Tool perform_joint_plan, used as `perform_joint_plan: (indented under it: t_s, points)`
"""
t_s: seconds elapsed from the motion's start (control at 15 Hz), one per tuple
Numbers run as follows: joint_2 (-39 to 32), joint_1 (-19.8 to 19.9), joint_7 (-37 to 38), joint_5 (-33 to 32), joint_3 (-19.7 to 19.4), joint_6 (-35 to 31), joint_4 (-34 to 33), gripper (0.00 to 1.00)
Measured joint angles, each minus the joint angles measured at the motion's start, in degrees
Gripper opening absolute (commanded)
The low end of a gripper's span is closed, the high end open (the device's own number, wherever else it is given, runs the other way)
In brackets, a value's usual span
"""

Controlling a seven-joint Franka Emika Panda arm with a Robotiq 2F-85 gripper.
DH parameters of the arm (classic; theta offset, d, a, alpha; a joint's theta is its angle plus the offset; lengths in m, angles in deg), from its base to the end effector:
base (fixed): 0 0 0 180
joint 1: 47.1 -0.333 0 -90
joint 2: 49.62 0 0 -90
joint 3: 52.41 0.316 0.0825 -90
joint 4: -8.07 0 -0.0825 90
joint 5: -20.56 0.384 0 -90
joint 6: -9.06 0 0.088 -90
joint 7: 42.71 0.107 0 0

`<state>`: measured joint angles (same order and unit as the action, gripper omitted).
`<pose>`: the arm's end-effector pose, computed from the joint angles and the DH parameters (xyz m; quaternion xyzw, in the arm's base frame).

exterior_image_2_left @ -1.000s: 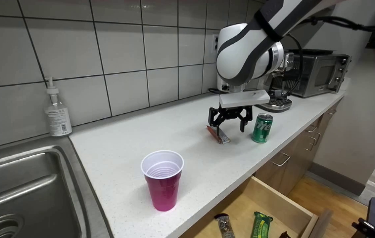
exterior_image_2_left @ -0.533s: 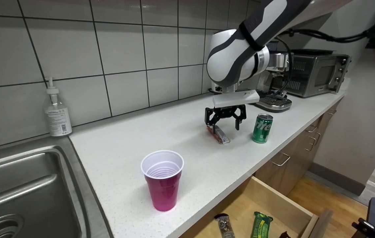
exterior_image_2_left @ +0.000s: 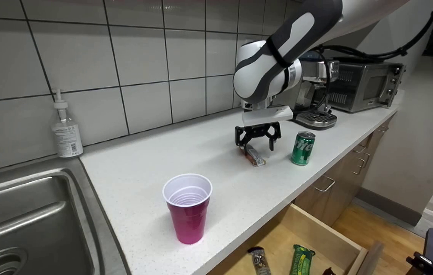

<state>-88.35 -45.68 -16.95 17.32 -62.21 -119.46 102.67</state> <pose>0.6669 -0.1211 0.2161 0.9555 -0.2828 -0.0281 0.0796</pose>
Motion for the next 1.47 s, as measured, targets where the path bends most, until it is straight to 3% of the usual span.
perform_joint_plan:
  t_s: [0.13,0.53,1.47]
  points:
    - [-0.9,0.0,0.0,0.0,0.0,0.7,-1.3,0.66]
    - [-2.6,0.0,0.0,0.0,0.0,1.3,-3.9,0.18]
    - [-0.7,-1.1,-0.1,0.0,0.2,1.2,-3.8,0.16]
